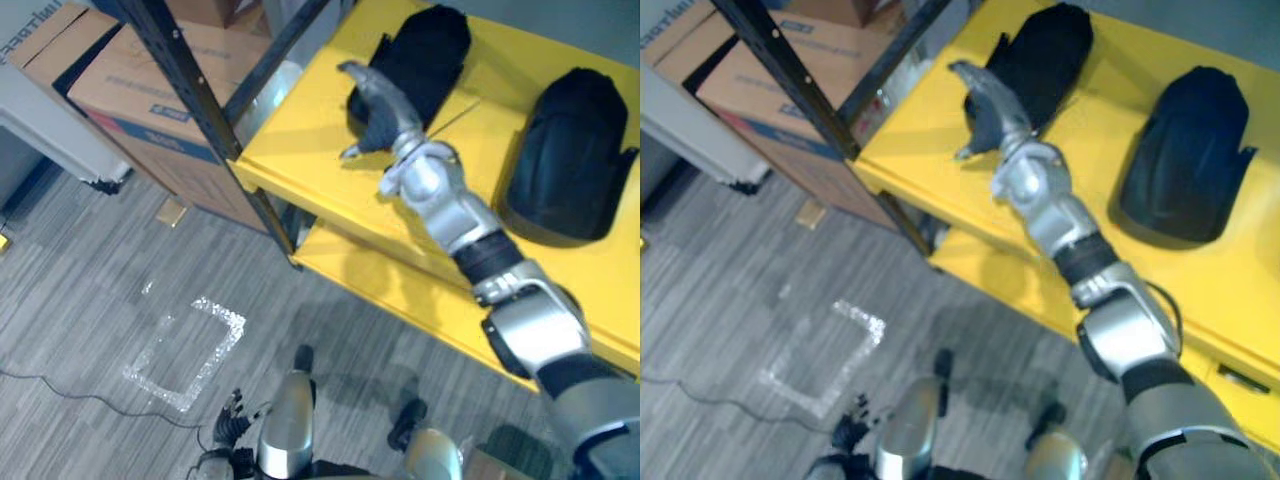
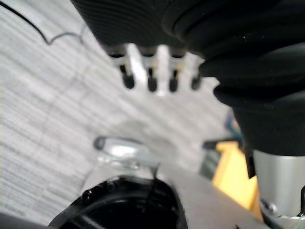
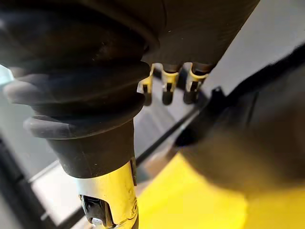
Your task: Walk over and take plastic housings, then place them on the shelf
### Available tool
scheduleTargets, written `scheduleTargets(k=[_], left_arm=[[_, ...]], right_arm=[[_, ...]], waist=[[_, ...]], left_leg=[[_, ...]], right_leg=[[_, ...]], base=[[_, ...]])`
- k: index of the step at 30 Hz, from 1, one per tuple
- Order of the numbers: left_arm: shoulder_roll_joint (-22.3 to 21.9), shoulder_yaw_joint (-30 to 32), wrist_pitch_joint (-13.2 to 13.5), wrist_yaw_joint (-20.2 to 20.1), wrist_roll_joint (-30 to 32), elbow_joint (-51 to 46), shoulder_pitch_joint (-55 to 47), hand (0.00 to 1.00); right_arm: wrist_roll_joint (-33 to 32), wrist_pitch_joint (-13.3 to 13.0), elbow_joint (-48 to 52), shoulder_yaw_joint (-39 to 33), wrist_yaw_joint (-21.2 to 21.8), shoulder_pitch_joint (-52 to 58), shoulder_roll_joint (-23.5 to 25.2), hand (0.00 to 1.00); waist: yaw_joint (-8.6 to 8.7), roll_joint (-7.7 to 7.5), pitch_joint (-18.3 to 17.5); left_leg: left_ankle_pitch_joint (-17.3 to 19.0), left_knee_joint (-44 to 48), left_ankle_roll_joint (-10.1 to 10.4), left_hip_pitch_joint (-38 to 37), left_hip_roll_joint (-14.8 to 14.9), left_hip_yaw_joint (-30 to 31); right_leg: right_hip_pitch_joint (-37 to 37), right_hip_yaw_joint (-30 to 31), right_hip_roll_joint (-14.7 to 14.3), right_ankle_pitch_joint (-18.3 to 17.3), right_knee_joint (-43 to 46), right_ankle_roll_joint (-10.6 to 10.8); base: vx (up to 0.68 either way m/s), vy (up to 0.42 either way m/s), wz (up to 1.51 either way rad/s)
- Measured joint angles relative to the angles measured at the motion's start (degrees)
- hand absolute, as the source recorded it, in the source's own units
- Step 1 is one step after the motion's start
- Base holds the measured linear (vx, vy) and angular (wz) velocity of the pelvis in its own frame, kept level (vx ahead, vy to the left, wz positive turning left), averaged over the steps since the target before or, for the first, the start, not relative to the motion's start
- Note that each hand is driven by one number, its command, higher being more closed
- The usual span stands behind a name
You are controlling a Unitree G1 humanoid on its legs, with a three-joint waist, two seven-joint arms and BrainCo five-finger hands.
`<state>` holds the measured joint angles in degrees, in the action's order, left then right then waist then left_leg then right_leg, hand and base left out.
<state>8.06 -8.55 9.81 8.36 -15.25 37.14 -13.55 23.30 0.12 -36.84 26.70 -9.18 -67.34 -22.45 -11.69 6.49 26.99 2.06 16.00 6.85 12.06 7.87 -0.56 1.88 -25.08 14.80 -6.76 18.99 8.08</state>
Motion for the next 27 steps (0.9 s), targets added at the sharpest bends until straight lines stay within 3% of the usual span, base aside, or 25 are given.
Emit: scheduleTargets(k=[8, 19, 27], left_arm=[[0.1, -0.54, -0.34, 0.03, -0.18, -0.2, 0.0, 0.0], [0.12, -0.07, -1.96, -0.44, -0.2, -1.2, 0.0, 0.0], [0.11, 0.88, -2.79, -0.71, -0.19, -1.66, 0.0, 0.0]], right_arm=[[-1.48, 2.05, -2.12, -0.08, -1.52, -1.37, -1.35, 0.0], [-4.4, 4.15, -1.81, 1.11, 15.08, -1.42, -2.56, 0.0], [-4.5, 5.33, 2.14, 2.33, 20.96, -0.71, -2.9, 0.0]], waist=[[-0.37, -0.02, -0.01], [-0.29, -0.02, 0.0], [-0.2, -0.37, 0.14]], left_leg=[[-1.05, -1.53, 0.1, -0.13, 0.23, 0.15], [-1.13, -1.5, 0.23, -0.28, 1.08, -0.21], [-1.11, -1.57, 0.23, -1.01, 1.26, -1.48]], right_leg=[[0.29, -0.27, -0.17, 0.15, -0.2, -0.21], [0.6, 0.21, -0.94, 0.28, -0.23, -0.52], [1.12, 1.59, -1.13, 0.35, 0.19, -0.68]], base=[[-0.01, -0.005, 0.02], [-0.01, -0.005, -0.02], [-0.02, 0.0, -0.09]])
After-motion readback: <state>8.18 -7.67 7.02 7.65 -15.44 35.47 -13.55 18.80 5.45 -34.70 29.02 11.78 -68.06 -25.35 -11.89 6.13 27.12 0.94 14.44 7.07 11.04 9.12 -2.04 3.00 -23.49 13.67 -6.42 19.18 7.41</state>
